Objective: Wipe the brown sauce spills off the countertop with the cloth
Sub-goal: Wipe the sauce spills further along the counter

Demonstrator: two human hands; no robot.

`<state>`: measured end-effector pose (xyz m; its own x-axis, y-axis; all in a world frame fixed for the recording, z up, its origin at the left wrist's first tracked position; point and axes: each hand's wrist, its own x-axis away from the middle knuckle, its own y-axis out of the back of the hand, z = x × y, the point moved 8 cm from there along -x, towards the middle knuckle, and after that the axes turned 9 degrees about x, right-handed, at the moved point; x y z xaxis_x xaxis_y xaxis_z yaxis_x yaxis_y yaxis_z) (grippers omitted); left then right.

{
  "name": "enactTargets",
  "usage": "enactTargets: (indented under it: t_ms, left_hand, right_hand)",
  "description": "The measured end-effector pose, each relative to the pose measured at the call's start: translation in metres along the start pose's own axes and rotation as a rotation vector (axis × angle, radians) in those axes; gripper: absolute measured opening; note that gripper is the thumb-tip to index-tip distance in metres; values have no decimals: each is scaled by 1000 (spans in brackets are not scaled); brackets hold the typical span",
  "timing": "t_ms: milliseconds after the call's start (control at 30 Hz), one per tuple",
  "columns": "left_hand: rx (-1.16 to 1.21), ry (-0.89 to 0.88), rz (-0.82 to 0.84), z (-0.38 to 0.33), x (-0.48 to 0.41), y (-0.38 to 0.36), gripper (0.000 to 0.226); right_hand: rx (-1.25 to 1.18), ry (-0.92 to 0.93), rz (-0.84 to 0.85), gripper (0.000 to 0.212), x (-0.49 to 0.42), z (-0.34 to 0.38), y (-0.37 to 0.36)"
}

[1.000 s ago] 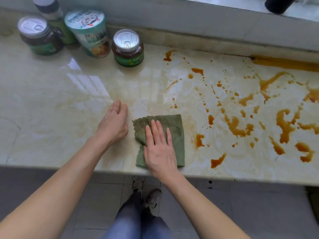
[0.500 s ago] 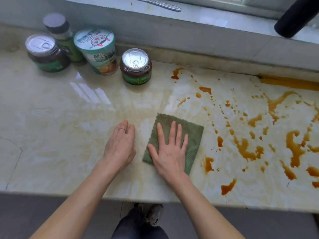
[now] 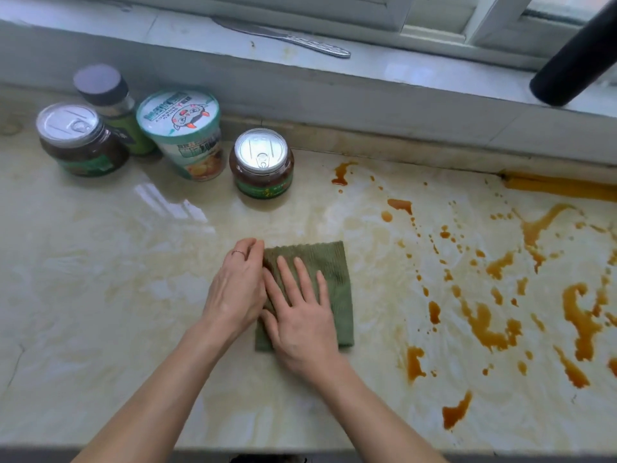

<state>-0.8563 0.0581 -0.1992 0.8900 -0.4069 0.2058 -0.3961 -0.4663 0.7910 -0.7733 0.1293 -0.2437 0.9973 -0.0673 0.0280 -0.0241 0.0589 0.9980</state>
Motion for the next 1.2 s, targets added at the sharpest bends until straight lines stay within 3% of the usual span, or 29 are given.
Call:
enactTargets:
  t_ms: [67, 200, 267, 700, 833, 900, 1033, 1100, 1200]
  left_hand:
    - [16, -40, 0, -8, -7, -3, 53]
    - [-24, -121, 33, -23, -20, -10, 58]
    - [-38, -141, 56, -26, -27, -14, 59]
    - [-198, -112, 137, -42, -56, -15, 66]
    - [-253, -118, 202, -46, -56, -13, 68]
    - [-273, -123, 223, -45, -53, -14, 70]
    - [-285, -111, 243, -45, -54, -15, 72]
    - [-293, -119, 248, -45, -56, -15, 73]
    - [-284, -137, 268, -46, -55, -15, 73]
  right_hand:
    - [18, 39, 19, 59, -24, -17, -1]
    - [15, -286, 106, 60, -77, -101, 9]
    - [8, -362, 109, 60, -83, -105, 11]
    - [26, -116, 97, 55, -164, -108, 17]
    - [2, -411, 89, 59, -168, -178, 20]
    - [9, -503, 116, 59, -164, -177, 18]
    - [23, -224, 93, 56, -169, -110, 18]
    - [34, -122, 79, 56, -175, -117, 18]
    - [57, -291, 10, 57, -171, -179, 20]
